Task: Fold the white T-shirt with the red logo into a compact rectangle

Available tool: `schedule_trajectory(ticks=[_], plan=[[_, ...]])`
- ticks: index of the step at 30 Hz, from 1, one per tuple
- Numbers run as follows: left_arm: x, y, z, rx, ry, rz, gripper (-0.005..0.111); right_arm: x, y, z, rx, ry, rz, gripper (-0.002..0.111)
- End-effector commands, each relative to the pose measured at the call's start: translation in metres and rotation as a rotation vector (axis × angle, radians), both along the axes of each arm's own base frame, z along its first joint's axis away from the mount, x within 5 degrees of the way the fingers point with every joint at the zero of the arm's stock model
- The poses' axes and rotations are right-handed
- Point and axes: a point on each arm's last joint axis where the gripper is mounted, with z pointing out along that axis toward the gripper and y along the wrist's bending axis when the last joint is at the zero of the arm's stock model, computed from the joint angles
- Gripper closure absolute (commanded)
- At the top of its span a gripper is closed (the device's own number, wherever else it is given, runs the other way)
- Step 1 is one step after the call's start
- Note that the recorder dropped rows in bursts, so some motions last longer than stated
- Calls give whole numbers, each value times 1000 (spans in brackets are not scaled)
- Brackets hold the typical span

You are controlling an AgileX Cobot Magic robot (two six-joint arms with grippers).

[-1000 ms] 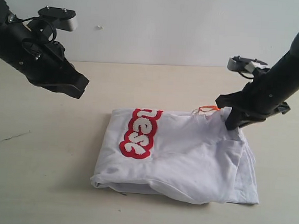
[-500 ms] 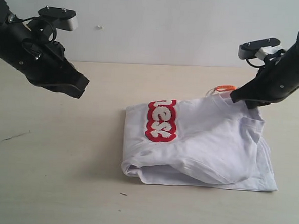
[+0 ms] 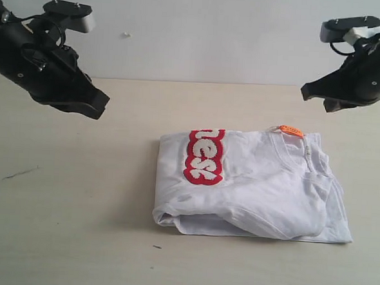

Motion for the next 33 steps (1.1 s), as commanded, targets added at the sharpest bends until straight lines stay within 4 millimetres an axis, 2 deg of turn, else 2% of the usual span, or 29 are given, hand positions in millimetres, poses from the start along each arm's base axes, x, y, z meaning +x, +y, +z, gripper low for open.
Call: schedule_trajectory(ticks=[1,4,7,11,24,33], plan=[[-16,8,21,-27,-108,23,107,-12,6,28,56,-36,18,108],[-39,18,42,-69,-225,60,107,-24,13,53,117,-112,49,108],[-71,32,65,-142,-373,114,107,-47,19,82,167,-248,73,108],[-100,46,79,-197,-499,161,107,-72,18,98,151,-359,48,108],[-198,86,100,-389,-821,246,107,-163,19,154,206,-726,-26,108],[-246,101,107,-503,-923,233,107,-231,22,185,224,-934,-11,108]])
